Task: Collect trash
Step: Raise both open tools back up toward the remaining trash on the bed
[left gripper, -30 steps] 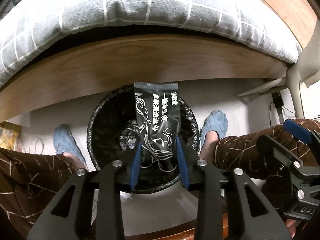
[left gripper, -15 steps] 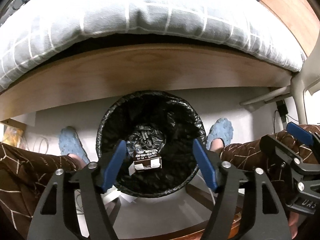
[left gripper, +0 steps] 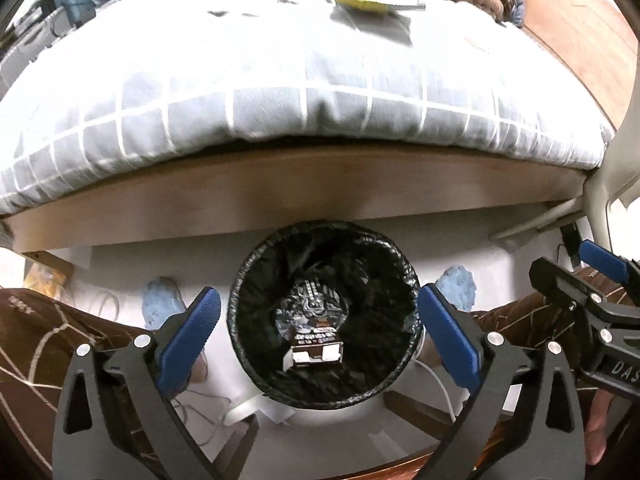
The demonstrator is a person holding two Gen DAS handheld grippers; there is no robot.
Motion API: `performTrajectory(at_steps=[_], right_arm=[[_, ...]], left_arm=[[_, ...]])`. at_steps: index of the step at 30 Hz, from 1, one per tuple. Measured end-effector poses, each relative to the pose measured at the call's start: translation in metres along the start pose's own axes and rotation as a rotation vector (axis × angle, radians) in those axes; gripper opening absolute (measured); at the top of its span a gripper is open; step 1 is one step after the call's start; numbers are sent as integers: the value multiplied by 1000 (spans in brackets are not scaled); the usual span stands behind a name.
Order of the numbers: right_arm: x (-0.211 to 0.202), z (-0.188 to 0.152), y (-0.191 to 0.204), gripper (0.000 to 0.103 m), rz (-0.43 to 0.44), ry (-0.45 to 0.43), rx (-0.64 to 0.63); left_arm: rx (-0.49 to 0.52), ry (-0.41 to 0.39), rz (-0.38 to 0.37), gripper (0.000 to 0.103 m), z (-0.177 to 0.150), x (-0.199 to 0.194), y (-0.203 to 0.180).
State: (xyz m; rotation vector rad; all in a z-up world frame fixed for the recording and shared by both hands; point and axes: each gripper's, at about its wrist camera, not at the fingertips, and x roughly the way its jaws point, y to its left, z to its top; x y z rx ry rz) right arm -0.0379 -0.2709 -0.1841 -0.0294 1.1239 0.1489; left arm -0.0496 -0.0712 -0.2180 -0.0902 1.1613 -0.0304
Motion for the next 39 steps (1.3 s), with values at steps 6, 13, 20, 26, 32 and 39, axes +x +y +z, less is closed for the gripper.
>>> performTrajectory(at_steps=[6,13,20,26,32,39], right_arm=[[-20,11,4,93,6,-56,-7],[-37,23,11,95,13,-108,-23],[-53,36,18,95,20,-152,-38],[-67,50,20,95,17,-190,-43],[-80,65,18,95,12,-228,-55],[-88,86,14,95,-7,-254,-55]], left_arm=[[-10,-42,14,97,7,-24,6],[-34,-91,30,97,18,-50,15],[-51,-135,29,97,29,-69,22],[-58,-175,21,97,41,-87,25],[-77,-202,21,97,55,-98,30],[-90,-219,33,97,76,-104,40]])
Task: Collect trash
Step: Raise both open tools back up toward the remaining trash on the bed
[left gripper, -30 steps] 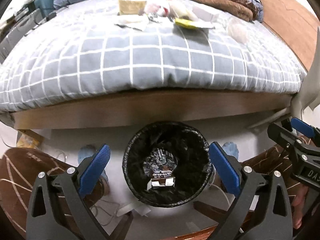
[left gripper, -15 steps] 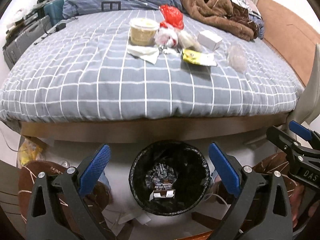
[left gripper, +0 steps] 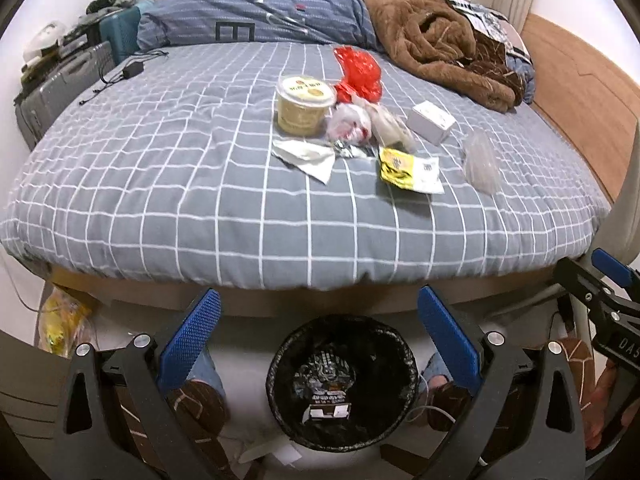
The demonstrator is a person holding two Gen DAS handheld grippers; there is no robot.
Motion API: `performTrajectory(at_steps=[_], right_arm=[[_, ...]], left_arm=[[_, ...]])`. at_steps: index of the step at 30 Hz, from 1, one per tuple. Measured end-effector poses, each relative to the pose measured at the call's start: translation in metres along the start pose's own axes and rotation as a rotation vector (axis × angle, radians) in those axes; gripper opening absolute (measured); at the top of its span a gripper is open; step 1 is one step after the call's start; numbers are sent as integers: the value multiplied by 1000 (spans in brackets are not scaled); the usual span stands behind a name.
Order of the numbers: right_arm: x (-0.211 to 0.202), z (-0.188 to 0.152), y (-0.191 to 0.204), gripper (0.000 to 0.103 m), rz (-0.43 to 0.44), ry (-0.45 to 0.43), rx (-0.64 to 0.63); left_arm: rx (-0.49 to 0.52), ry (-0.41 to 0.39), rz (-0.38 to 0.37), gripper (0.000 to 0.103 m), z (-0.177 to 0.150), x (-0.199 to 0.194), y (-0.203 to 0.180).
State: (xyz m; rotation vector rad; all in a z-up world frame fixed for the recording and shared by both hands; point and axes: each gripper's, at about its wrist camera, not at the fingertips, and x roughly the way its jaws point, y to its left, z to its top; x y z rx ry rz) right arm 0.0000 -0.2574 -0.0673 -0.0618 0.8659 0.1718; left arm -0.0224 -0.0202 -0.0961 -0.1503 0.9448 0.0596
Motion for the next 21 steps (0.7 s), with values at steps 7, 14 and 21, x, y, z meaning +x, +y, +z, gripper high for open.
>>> performTrajectory(at_steps=[7,14,21], right_arm=[[13,27,-13,95,-24,-6,13],[40,55,-33,95,-47,14,42],[73,80,-48,95,-59,32,57]], left_arm=[[-8,-8,12,97,29,10,11],[-17,9,21,97,59,37,19],[-21,42,24,97,84,74,22]])
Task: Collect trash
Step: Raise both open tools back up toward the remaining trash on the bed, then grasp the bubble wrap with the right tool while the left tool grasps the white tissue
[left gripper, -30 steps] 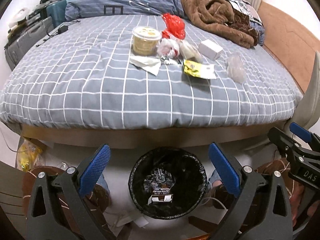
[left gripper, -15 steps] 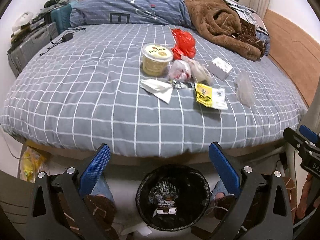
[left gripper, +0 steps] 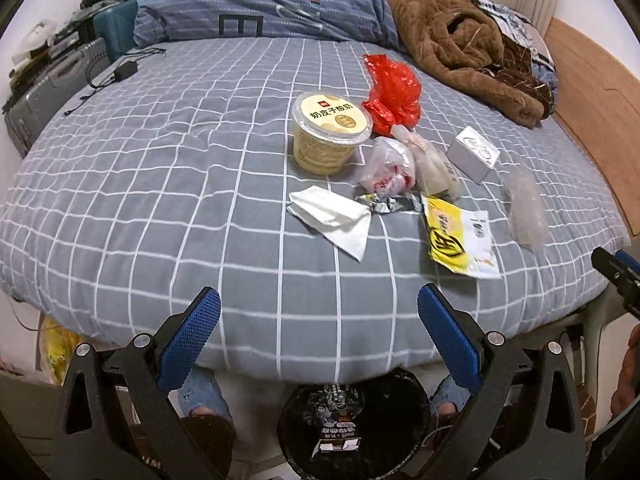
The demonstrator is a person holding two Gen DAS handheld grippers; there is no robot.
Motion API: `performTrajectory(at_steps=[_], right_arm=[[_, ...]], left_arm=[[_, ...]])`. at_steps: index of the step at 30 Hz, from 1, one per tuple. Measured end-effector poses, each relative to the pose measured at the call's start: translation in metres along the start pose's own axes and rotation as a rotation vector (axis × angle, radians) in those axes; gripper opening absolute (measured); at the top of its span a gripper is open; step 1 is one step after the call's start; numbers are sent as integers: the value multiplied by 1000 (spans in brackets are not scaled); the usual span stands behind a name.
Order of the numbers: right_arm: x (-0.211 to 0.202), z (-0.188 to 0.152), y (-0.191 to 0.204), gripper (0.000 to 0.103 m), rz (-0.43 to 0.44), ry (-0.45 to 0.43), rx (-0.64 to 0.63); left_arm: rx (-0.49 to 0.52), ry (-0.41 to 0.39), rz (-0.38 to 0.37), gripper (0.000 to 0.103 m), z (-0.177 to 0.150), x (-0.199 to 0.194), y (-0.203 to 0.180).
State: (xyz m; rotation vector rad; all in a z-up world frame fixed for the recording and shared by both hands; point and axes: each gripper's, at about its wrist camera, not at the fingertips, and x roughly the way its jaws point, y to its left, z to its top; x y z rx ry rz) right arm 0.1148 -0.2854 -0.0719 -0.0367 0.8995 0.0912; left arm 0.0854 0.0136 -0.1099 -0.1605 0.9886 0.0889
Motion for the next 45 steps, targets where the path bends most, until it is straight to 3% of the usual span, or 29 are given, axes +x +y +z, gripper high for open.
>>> performTrajectory(at_steps=[13,27,36,41,45], right_arm=[[64,36,-9,95,-11,39,16],[125,53,-11,85,-5,117,54],[150,55,-13,70,11,171,75],[153,56,-12,59,15,184,79],[153,56,-11,47,12,192,66]], left_arm=[[19,55,22,97,33,63,-3],[93,84,10,93,48,102,-10],[140,93,3,75,47,114,-18],[145,106,-25,51,48,116,-19],[152,110,-26,39,46,115,-22]])
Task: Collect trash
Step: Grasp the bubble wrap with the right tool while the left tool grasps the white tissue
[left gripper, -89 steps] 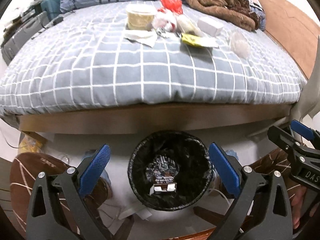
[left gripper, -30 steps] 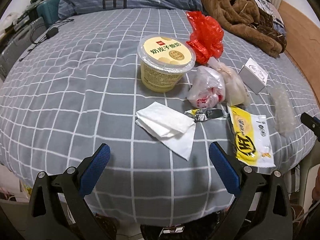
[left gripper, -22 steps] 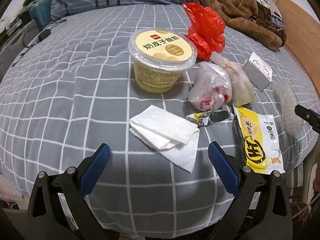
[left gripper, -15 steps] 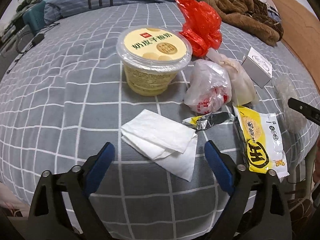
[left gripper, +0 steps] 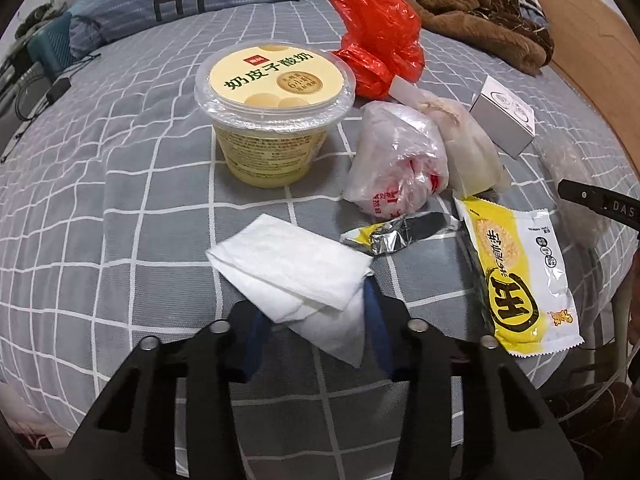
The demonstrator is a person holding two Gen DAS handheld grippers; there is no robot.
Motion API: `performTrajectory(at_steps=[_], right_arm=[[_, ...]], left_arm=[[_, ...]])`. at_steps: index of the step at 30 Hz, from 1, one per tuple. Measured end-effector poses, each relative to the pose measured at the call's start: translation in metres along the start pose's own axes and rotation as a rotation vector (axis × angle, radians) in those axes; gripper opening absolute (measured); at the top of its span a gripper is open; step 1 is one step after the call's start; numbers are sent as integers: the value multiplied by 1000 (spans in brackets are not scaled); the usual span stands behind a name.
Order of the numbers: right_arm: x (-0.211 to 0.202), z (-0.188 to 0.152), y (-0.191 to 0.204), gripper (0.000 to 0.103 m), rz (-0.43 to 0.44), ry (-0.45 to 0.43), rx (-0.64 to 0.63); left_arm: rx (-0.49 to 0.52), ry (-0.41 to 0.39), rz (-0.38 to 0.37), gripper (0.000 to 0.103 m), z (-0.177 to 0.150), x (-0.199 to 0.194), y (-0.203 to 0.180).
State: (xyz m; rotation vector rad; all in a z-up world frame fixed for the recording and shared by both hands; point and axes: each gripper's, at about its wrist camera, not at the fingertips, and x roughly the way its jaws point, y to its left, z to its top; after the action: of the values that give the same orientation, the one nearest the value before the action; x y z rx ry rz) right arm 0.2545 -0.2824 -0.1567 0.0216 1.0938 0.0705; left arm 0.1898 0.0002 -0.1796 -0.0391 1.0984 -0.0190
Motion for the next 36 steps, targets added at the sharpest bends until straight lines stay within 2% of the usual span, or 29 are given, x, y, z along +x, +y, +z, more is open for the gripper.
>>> performTrajectory(at_steps=[2,5,8,17,36], right_arm=[[-1,0,-1,38,6,2,0],[-4,-1,0,32,3,-4,-10],[-8,-2,0,30,-2,-14,-13],[-22,-5,-3,29,4,-37,-6],[-74,-20,4,29,37,-95,-29]], left_arm=[[-11,4,-3,31,-1,-1,-1],[-20,3,-5,19,-2,-3,0],[-28,2,-6,13,-3,-6,1],[-38,-8,-5,12,-7,-17,4],[-56,-82,-26,12,-14,-71,-1]])
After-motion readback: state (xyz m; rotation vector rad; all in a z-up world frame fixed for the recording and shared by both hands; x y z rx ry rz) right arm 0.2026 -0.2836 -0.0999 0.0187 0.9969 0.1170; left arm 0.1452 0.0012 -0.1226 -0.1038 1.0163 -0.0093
